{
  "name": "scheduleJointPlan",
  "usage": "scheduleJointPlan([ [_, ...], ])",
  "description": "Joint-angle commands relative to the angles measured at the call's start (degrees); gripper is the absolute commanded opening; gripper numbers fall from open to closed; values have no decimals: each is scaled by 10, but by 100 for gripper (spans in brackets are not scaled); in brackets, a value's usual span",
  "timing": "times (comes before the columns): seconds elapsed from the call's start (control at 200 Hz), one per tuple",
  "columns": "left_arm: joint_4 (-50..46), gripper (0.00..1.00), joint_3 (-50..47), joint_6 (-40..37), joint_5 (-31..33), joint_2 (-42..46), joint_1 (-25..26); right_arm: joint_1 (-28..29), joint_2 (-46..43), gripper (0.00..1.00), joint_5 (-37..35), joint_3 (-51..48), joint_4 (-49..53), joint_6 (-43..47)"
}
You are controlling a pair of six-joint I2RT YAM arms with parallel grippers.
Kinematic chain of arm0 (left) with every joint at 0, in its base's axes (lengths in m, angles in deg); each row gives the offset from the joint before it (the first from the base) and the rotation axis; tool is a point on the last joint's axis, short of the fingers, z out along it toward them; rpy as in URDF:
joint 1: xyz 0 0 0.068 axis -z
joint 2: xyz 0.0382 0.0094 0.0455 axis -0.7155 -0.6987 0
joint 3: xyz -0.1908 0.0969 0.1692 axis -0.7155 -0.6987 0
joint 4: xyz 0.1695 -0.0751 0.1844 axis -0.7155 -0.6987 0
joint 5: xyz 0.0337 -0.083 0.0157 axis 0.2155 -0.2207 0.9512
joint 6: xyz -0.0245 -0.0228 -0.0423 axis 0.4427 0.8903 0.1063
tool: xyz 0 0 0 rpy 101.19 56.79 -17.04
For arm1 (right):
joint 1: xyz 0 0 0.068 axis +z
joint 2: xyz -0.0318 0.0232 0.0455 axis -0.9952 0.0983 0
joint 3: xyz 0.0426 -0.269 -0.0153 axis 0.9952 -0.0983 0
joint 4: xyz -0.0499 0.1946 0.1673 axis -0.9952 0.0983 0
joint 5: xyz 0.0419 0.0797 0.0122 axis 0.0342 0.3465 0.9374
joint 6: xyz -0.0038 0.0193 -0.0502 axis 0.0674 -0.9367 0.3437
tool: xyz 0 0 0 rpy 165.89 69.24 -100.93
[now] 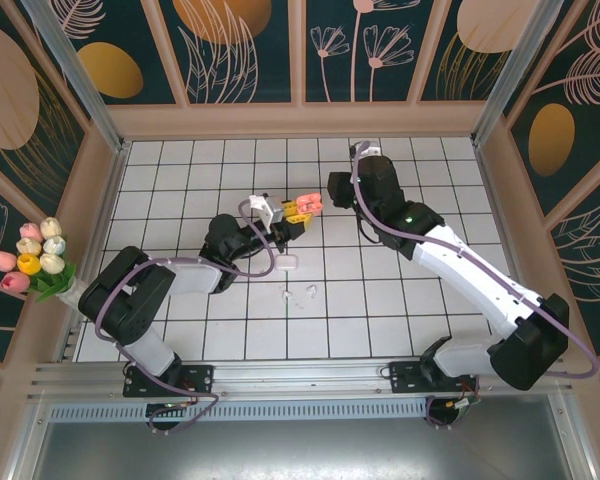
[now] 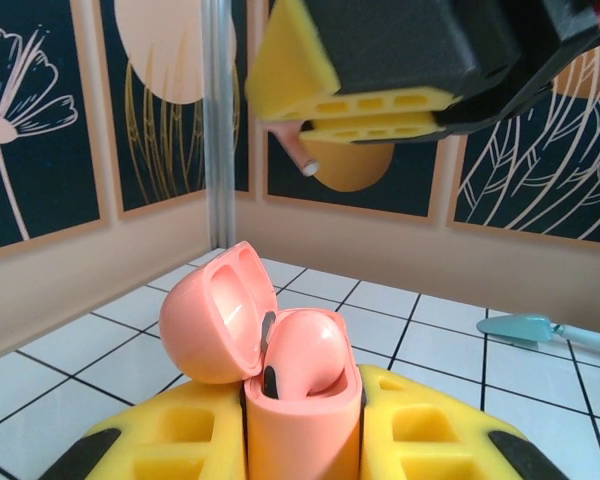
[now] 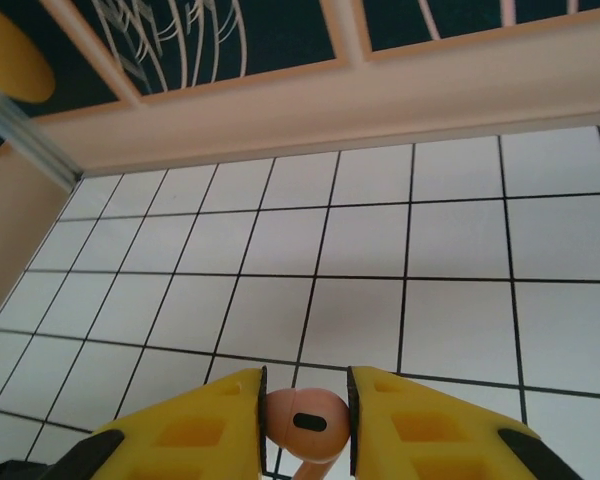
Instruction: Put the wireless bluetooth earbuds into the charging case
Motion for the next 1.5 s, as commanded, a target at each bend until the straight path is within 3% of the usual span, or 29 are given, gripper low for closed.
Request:
scheduleJointPlan([
  [0.0,-1,0,19,10,-29,-10,2,1,-3,27,47,-2,-60,55],
  [0.576,12,0,37,26,-45,-22,2,14,-60,26,97,-93,-142,184],
  [1.496,27,0,41,40,-49,-18,2,15,-36,25,111,-129,-163,168],
])
